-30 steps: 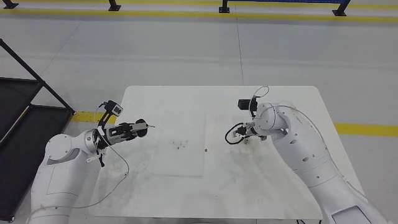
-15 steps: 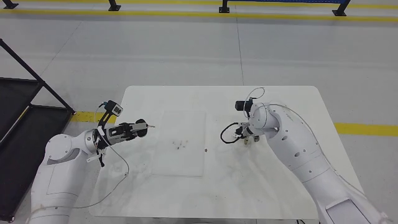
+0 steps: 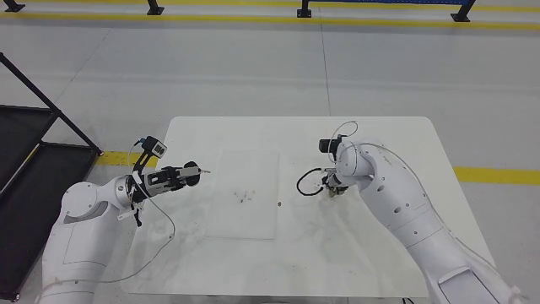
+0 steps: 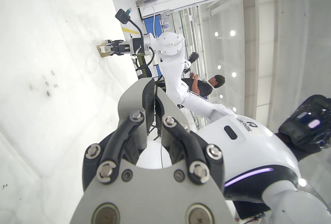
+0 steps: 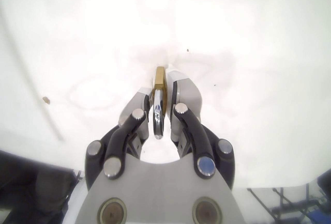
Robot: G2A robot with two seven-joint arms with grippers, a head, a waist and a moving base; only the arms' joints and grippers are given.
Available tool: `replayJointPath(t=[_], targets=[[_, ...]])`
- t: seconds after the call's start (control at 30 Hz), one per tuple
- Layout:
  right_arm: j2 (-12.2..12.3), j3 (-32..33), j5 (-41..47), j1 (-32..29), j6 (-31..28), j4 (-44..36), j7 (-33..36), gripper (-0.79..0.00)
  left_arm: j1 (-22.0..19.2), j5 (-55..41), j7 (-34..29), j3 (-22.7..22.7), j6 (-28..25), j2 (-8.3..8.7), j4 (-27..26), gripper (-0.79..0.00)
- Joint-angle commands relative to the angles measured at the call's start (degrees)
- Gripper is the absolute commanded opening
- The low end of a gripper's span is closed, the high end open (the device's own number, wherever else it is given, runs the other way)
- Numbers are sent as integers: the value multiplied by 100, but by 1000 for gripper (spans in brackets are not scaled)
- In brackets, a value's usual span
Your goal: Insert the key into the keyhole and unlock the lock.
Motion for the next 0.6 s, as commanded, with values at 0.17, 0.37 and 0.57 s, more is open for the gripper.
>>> replayJointPath(t=[0.17,0.37,0.57], targets=[[83,806,1054,-294,-39,-641,-214,-785,0,0,0,0,0,0,0,-785],[145,1871,3362,-937,-1211,-649,-868,-785,0,0,0,0,0,0,0,-785],[73,2175,5360,-1243,-2409,-90,-1271,-785,0,0,0,0,0,0,0,-785]])
